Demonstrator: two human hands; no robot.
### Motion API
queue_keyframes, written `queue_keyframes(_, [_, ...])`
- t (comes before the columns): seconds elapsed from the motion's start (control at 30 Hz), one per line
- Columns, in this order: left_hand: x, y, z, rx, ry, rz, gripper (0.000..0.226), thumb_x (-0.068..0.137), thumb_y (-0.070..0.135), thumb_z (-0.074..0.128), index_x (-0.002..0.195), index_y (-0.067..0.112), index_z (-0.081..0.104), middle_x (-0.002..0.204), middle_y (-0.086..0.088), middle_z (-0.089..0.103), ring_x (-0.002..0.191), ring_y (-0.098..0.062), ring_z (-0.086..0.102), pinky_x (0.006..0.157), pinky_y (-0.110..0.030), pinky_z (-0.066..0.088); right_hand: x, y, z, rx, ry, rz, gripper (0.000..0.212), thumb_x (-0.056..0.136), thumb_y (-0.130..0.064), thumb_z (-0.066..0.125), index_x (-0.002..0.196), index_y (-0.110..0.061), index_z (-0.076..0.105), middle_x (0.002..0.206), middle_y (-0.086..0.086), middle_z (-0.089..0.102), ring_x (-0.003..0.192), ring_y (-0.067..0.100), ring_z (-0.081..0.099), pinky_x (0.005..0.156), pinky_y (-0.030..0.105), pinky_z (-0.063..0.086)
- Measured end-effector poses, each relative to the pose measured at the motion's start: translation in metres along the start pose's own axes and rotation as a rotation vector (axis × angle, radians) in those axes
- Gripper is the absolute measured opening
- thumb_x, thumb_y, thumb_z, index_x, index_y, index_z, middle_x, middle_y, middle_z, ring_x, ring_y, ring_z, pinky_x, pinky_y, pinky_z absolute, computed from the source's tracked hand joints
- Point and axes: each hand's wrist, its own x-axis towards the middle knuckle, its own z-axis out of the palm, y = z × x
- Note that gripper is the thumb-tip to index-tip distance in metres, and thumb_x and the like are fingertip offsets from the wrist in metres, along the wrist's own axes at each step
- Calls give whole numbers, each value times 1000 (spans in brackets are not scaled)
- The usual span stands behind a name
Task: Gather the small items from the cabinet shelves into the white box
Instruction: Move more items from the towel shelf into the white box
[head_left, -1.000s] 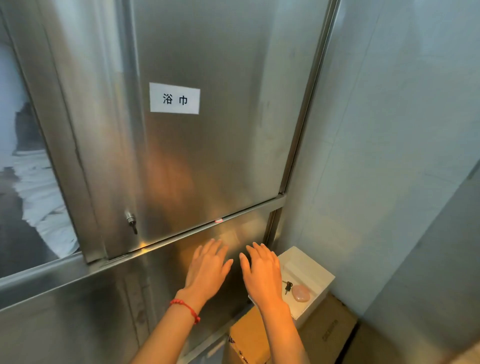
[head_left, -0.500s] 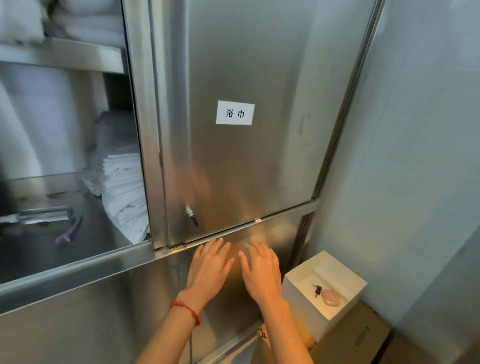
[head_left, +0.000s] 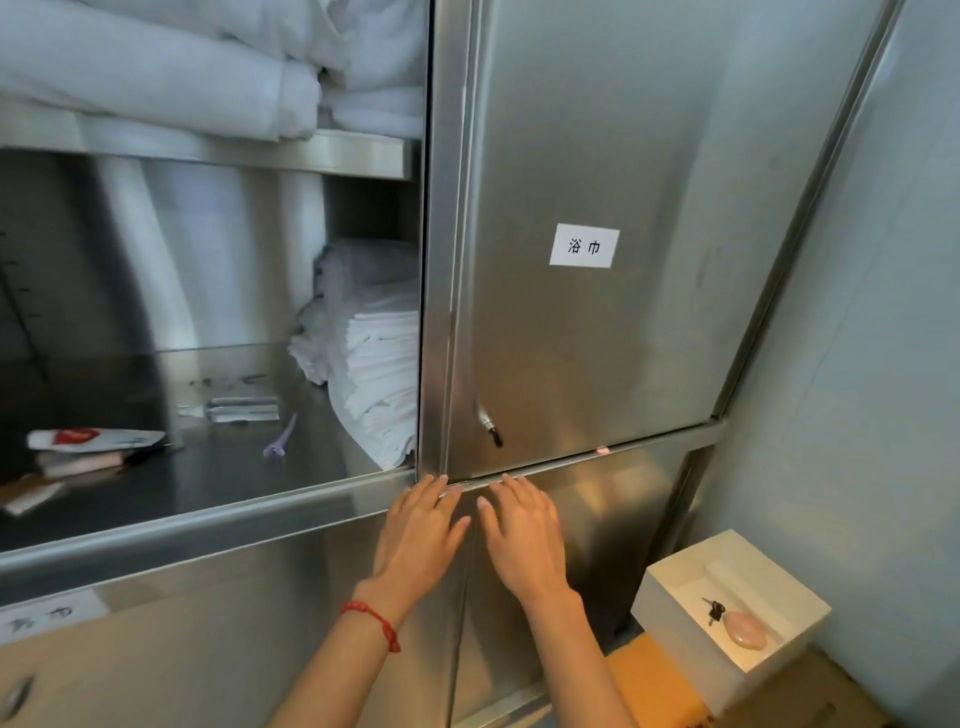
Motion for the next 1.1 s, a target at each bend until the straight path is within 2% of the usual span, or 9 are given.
queue_keyframes(0.23, [-26, -50, -24, 69, 43, -92, 52, 99, 42, 32, 147, 25, 26, 154, 4, 26, 142, -8, 18, 113, -24, 13, 4, -57, 16, 43, -40, -128, 45, 102, -37, 31, 142, -21, 40, 150, -3, 35, 141, 10, 21, 114, 26, 9])
queue_keyframes(0.47, [-50, -101, -42, 85, 71, -261, 51, 98, 43, 35, 146, 25, 30, 154, 2, 27, 143, -11, 19, 112, -25, 13, 15, -110, 37, 79, -85, -275, 43, 101, -35, 33, 139, -18, 44, 149, 0, 37, 139, 13, 26, 114, 27, 13])
queue_keyframes(0.7, [-59, -138, -55, 121, 102, -394, 51, 98, 41, 37, 146, 25, 31, 154, 2, 27, 143, -11, 18, 113, -27, 14, 38, -148, 59, 141, -116, -395, 44, 101, -36, 35, 140, -19, 44, 150, 0, 36, 140, 12, 25, 111, 25, 12])
queue_keyframes(1.1, [-54, -189, -66, 162, 158, -576, 51, 99, 41, 36, 147, 23, 29, 154, 2, 25, 143, -11, 16, 114, -29, 14, 86, -199, 105, 255, -174, -577, 44, 100, -36, 37, 138, -16, 47, 146, 3, 42, 137, 15, 32, 113, 29, 20])
